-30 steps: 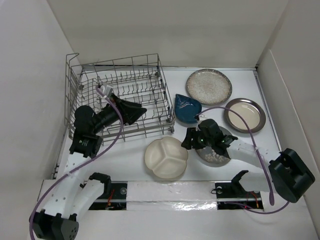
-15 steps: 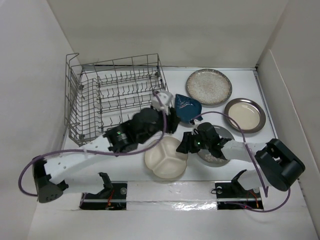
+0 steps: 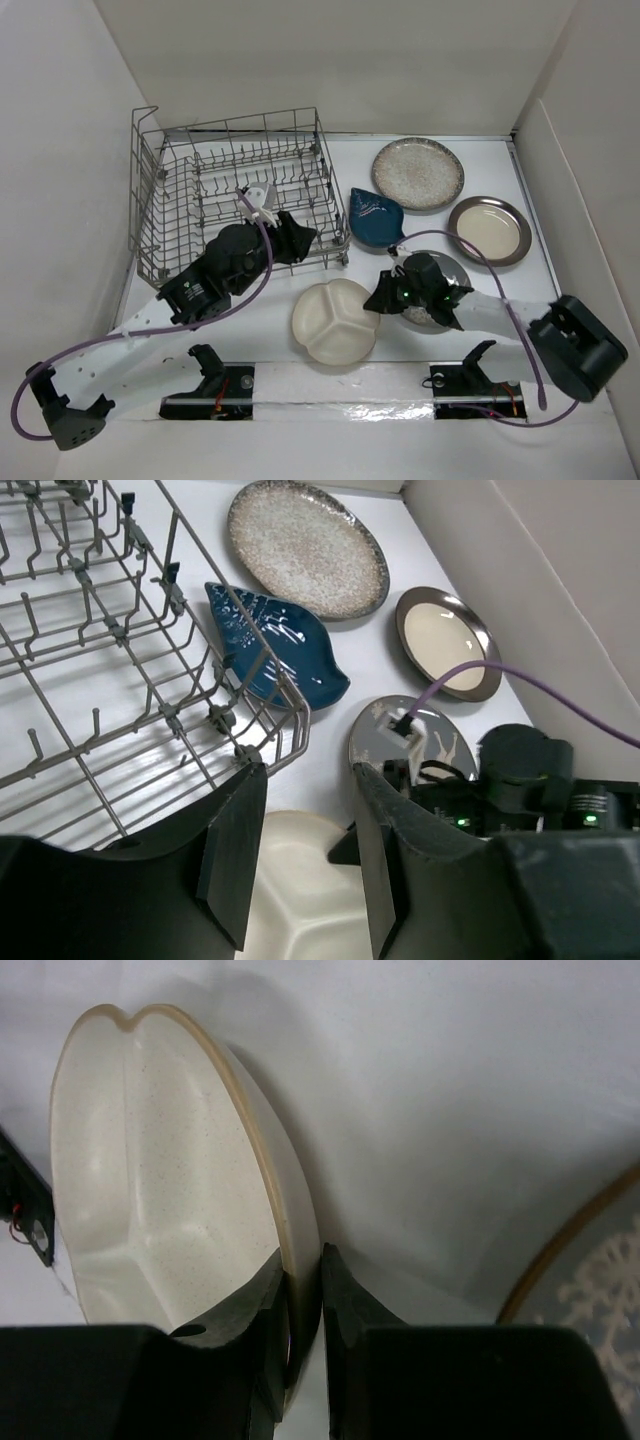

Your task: Load the plates into the dish rack

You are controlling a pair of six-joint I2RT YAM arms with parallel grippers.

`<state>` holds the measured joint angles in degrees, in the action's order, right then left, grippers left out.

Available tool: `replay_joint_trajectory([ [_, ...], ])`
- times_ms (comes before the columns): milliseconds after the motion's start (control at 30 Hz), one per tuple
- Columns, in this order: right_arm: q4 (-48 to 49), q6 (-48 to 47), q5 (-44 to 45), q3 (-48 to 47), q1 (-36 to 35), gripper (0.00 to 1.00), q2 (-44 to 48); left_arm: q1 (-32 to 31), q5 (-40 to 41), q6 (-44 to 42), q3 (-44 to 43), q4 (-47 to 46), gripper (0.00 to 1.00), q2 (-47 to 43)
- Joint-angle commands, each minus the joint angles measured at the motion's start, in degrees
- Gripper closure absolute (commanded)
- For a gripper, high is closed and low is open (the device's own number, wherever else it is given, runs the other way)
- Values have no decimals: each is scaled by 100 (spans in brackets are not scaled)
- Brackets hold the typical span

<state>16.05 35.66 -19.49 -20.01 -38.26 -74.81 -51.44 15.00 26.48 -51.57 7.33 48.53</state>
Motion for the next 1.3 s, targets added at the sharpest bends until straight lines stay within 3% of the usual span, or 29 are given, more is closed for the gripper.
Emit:
replay_joint_trajectory([
  [0,-364,-41,-380,-82,-32,100,1141,-24,-156,139,-169,172,62,25],
  [167,-1909,-121,-766,-836,-85,100,2802,-24,-286,-195,-730,365,45,261],
  [333,-2125,81,-1259,-1777,-85,100,3472,-24,-604,-547,-1144,444,37,499],
  [500,-1755,117,-1444,-2725,29,100,3219,28,-1008,-846,-1487,602,32,403],
  [633,-1676,-138,-1558,-3105,598,100,2753,318,-1464,-969,-1628,822,30,157],
  [700,-1106,10,-1838,-3097,872,100,2498,397,-1701,-1022,-1567,945,30,95],
  [767,-675,204,-1988,-3070,1110,100,2331,398,-1694,-1013,-1523,1024,30,7],
  [1067,-384,178,-1980,-3334,1453,100,1785,451,-1712,-1057,-1329,1209,33,217],
  [1267,-112,284,-2103,-3360,1567,100,1627,451,-1079,-1066,-1119,1253,32,446],
])
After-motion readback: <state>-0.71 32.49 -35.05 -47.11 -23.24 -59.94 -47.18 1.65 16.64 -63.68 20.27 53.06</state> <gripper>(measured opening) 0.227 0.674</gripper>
